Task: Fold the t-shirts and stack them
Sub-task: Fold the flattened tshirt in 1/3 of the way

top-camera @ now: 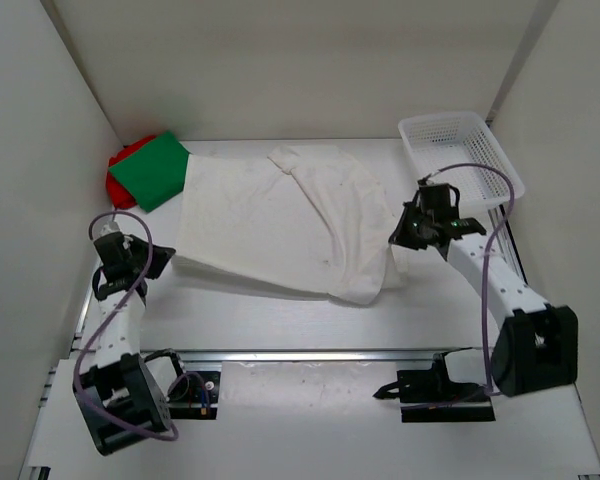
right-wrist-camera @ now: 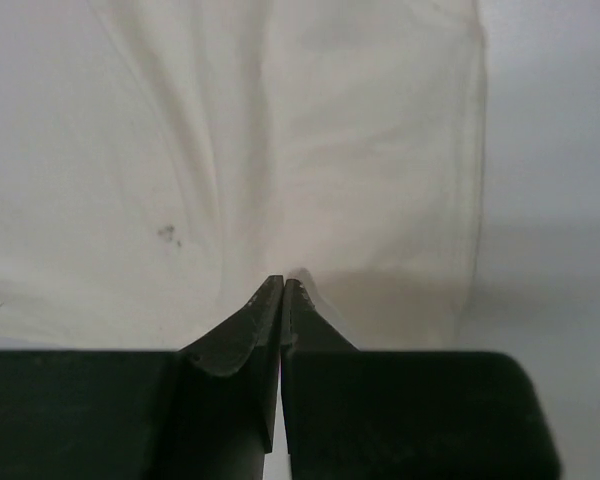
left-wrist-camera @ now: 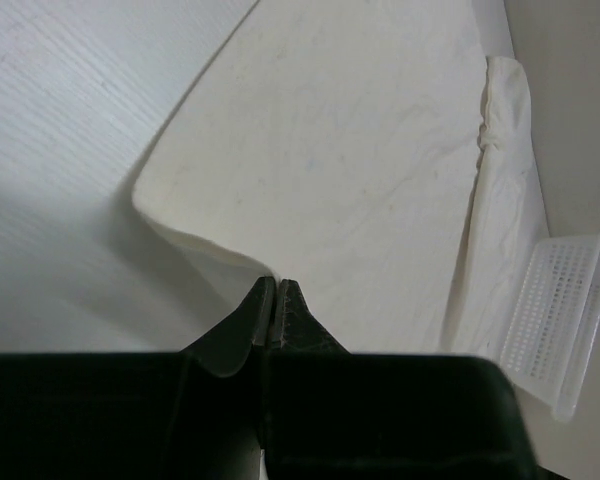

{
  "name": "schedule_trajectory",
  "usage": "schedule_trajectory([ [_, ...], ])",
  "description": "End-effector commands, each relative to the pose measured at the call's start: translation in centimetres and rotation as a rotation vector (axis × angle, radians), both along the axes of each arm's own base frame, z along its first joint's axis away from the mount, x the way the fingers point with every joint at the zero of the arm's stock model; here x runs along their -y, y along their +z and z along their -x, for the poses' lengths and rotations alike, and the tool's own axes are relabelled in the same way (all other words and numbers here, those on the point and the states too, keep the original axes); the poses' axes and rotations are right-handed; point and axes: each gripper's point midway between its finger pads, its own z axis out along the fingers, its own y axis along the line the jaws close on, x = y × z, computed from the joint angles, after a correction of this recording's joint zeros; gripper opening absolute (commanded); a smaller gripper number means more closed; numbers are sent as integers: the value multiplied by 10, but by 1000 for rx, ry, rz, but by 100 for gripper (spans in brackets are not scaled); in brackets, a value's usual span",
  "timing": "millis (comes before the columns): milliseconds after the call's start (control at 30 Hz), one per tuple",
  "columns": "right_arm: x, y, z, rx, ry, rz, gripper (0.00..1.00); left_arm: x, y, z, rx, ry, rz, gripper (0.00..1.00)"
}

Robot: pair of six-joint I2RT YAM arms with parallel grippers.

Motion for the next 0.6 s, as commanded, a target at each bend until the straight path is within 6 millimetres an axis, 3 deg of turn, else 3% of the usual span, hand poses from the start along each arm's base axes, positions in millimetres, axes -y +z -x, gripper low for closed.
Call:
schedule_trajectory([
  [0,-11,39,-63,163,39,-37,0,-12,36,-39,110,42,-8,0],
  [33,-8,32,-73,147,28,-29,0,-12,38,-48,113,35,-6,0],
  [100,-6,45,-98,180,18,-41,0,-15,37,-59,108,38,-2,0],
  [133,-3,36,-107,157,11,-35,0,-18,37,-66,101,46,0,0],
  [167,1,47,-118,177,4,-41,0,-20,33,-70,86,49,-7,0],
  [233,0,35,-135,141,16,-30,0,-25,35,-85,74,53,-19,0],
  [367,2,45,-170,158,21,-19,0,-31,13,-103,10,53,-18,0],
  [433,3,46,-192,153,31,-8,0,-34,8,-110,-12,52,-21,0],
  [467,4,32,-199,123,23,1,0,-36,1,-112,-29,50,-23,0],
  [533,0,43,-219,148,51,26,0,-38,-3,-116,-29,56,-14,0],
  [567,-2,40,-228,137,58,37,0,-41,-14,-114,-59,61,-12,0],
])
